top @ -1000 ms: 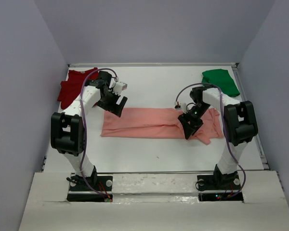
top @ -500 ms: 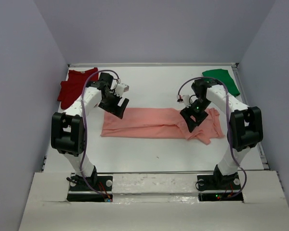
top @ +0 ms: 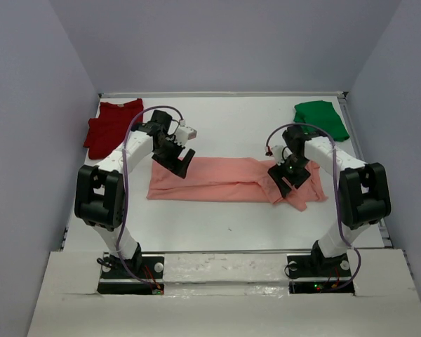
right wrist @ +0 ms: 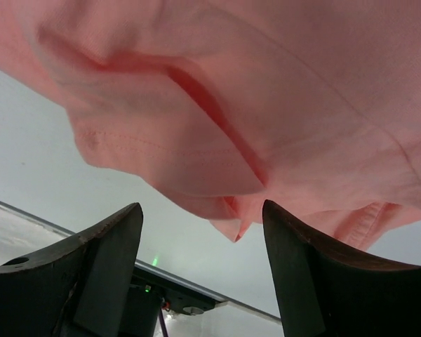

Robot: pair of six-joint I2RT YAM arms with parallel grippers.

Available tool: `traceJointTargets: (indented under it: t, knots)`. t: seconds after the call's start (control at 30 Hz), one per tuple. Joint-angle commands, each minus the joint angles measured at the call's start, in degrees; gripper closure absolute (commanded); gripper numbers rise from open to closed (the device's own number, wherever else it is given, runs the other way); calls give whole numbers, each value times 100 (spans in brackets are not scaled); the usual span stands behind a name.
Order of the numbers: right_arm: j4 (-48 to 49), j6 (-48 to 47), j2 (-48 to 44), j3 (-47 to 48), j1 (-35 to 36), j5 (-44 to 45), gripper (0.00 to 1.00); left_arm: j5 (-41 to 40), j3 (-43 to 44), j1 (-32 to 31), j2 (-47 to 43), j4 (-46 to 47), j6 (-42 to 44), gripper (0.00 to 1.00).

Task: Fold and stack the t-shirts
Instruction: Fold the other side of the tshirt into a rectangle, then rotate the tshirt 90 degrees

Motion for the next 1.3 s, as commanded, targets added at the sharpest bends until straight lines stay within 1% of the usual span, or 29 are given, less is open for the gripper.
traceJointTargets:
  t: [0.0, 0.13, 0.27, 0.4, 0.53, 0.6, 0.73, 0.93, 1.07, 1.2, 1.27]
  knots:
    - [501, 148, 107, 130, -34, 126, 26, 133, -69, -120, -227, 201, 62, 1]
    - [308, 113, 72, 604, -34, 38, 26, 89, -131, -146, 88, 254, 150, 1]
    - [158, 60, 72, 1009, -95, 213, 25, 54, 18, -172, 520, 104, 220, 1]
    - [167, 156, 142, 1238, -332, 301, 24, -296, 132, -181, 888, 43, 238, 1]
    - [307, 218, 230, 1064, -333, 398, 24, -438, 194, -199, 1135, -97, 264, 1]
    - [378, 245, 317, 958, -385, 285, 24, -543, 230, -199, 1215, -115, 247, 1]
    - [667, 306, 773, 782, -385, 39, 24, -658, 195, -190, 1276, -63, 238, 1]
    - [651, 385, 1486, 1150, -385, -445, 24, -991, 10, -190, 1268, -36, 176, 1]
    - [449, 368, 1838, 1572, -385, -814, 23, -1202, -166, -190, 1268, -27, 124, 1]
    - [281, 333, 2198, 2143, -385, -841, 23, -1361, -184, -199, 1276, -159, 106, 1]
    - [159, 324, 2453, 2608, -385, -841, 23, -1431, -131, -199, 1259, -299, 123, 1]
